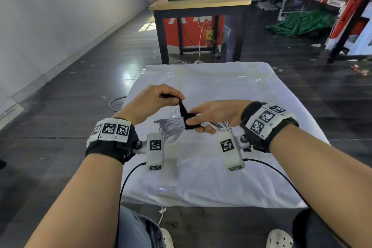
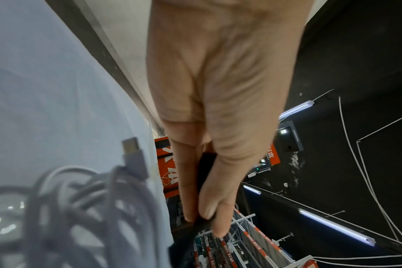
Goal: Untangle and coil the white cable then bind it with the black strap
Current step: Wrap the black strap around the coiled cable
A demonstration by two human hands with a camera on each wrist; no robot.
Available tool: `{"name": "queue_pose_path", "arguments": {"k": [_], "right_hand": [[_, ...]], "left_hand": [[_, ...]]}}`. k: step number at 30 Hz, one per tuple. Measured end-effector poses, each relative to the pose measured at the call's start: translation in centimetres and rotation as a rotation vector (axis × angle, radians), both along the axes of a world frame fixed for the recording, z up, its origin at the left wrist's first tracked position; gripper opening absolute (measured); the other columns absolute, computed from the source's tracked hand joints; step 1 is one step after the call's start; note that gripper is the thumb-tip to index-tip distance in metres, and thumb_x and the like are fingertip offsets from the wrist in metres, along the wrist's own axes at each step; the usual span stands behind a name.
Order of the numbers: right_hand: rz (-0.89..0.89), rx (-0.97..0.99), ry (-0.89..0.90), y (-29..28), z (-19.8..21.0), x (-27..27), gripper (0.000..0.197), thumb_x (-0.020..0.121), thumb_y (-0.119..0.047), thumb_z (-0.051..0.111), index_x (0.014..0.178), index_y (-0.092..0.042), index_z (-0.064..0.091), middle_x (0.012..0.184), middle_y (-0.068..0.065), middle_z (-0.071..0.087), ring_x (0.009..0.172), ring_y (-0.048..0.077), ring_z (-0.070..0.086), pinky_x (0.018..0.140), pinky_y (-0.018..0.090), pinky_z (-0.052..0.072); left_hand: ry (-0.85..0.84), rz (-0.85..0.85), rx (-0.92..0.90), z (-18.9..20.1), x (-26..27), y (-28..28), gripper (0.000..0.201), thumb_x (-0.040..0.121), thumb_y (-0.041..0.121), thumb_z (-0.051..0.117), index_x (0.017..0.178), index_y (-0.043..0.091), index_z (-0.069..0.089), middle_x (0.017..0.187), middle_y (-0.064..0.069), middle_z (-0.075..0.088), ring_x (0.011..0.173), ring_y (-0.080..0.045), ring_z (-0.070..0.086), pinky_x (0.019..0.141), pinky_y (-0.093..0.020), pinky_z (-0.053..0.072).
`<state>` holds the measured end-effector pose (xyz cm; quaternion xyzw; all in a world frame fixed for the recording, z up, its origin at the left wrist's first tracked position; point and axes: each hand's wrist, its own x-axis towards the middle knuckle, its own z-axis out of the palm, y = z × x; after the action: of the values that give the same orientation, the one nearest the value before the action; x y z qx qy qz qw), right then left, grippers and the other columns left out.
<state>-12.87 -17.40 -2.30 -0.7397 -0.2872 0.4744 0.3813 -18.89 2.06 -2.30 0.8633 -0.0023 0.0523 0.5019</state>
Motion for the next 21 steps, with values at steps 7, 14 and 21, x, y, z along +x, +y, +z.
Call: {"name": "queue_pose_path", "arguments": {"k": [7, 14, 21], "right_hand": [[-0.093, 0.039, -0.086, -0.2, -0.8, -0.1, 0.012, 0.093, -0.022, 0.06, 0.103, -0.016, 0.057, 0.069, 0.005, 0.054, 0.05, 0.011, 0.044, 0.049, 0.022, 0.037], [-0.112, 0.022, -0.174, -0.1, -0.6, -0.1, 0.024, 0.091, -0.024, 0.063, 0.111, -0.011, 0.059, 0.068, 0.004, 0.056, 0.054, 0.013, 0.046, 0.048, 0.021, 0.038], [-0.102, 0.012, -0.206, 0.1, -0.5, -0.2, 0.022, 0.092, -0.025, 0.061, 0.109, -0.01, 0.059, 0.067, 0.003, 0.056, 0.054, 0.013, 0.046, 0.046, 0.019, 0.04]], "left_hand": [[0.017, -0.03, -0.006, 1.1, -0.4, -0.9, 0.016, 0.087, 0.011, 0.066, 0.098, 0.018, 0.076, 0.104, 0.01, 0.068, 0.094, -0.002, 0.066, 0.084, -0.011, 0.047], [-0.032, 0.124, -0.005, 0.4, 0.3, -1.1, 0.026, 0.086, -0.001, 0.063, 0.098, 0.021, 0.066, 0.102, 0.003, 0.068, 0.087, -0.003, 0.065, 0.08, -0.015, 0.048], [-0.051, 0.148, -0.114, 0.6, 0.2, -2.0, 0.017, 0.087, 0.009, 0.066, 0.094, 0.024, 0.072, 0.093, 0.006, 0.072, 0.081, 0.001, 0.067, 0.072, -0.007, 0.046]]}}
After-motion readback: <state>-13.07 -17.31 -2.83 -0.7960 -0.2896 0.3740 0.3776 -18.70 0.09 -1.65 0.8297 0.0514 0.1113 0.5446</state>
